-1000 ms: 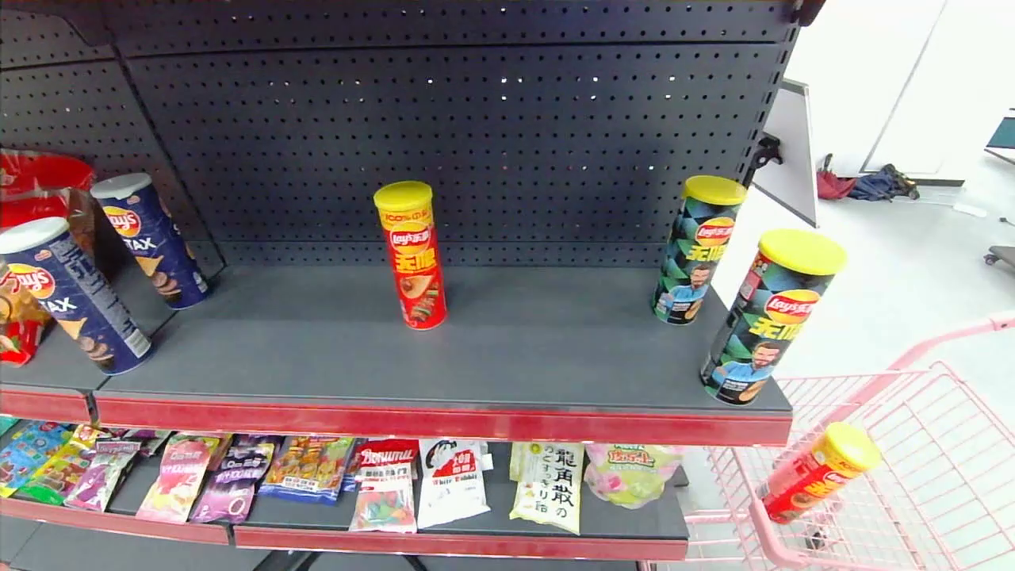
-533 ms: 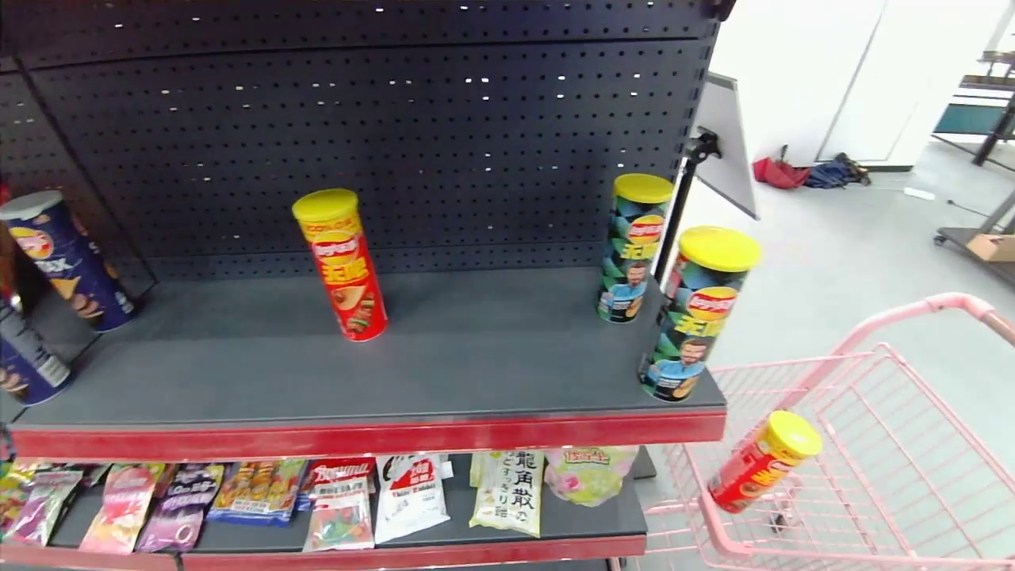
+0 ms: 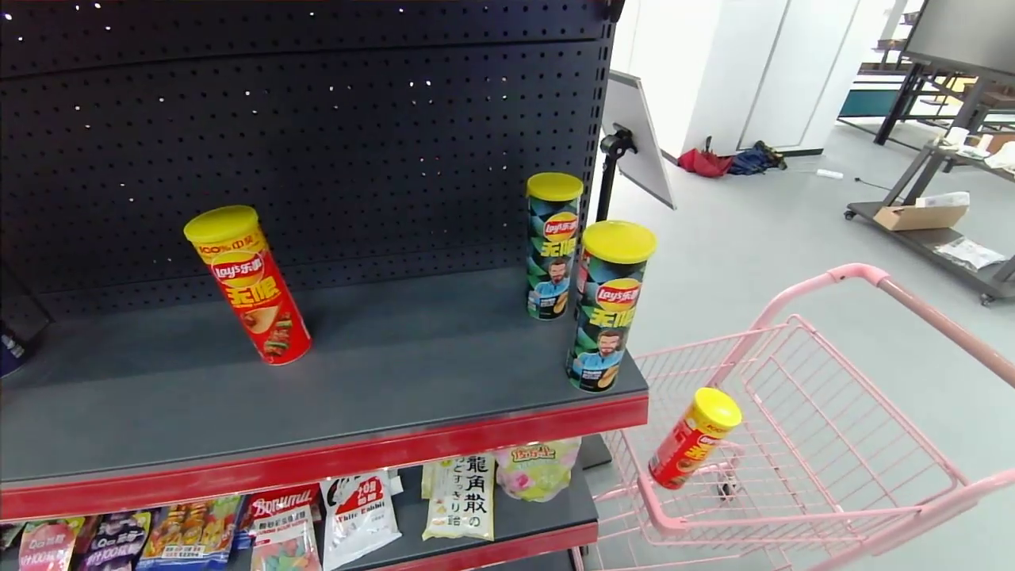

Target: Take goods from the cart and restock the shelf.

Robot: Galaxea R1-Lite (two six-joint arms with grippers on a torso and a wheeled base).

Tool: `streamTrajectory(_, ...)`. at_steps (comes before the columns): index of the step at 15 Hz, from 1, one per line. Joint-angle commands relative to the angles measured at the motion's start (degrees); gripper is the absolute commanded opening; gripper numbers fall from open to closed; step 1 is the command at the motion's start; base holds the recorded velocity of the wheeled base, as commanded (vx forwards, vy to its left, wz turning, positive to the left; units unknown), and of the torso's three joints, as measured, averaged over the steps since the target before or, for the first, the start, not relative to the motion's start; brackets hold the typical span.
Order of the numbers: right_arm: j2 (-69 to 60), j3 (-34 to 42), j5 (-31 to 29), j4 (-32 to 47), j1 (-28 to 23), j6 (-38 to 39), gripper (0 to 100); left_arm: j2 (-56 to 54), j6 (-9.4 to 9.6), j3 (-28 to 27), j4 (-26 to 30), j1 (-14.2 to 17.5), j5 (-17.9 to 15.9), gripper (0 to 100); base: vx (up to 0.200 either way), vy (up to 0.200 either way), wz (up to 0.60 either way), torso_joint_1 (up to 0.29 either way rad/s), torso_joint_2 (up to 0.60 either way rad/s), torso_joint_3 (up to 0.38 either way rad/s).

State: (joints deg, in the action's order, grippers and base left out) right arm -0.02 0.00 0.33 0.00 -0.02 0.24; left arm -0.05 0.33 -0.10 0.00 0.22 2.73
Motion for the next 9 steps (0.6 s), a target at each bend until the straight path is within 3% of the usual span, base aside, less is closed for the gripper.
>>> streamTrajectory(1,0.02,0.0,0.02,0.0,0.02,0.02,100,0.05,0.02,0.01,0.0,0.04,-0.01,100,0.0,0.0,0.0,0.0,0.0,0.0)
streamTrajectory(9,0.02,0.0,0.02,0.0,0.02,0.02,100,0.05,0.02,0.01,0.0,0.04,-0.01,100,0.0,0.0,0.0,0.0,0.0,0.0)
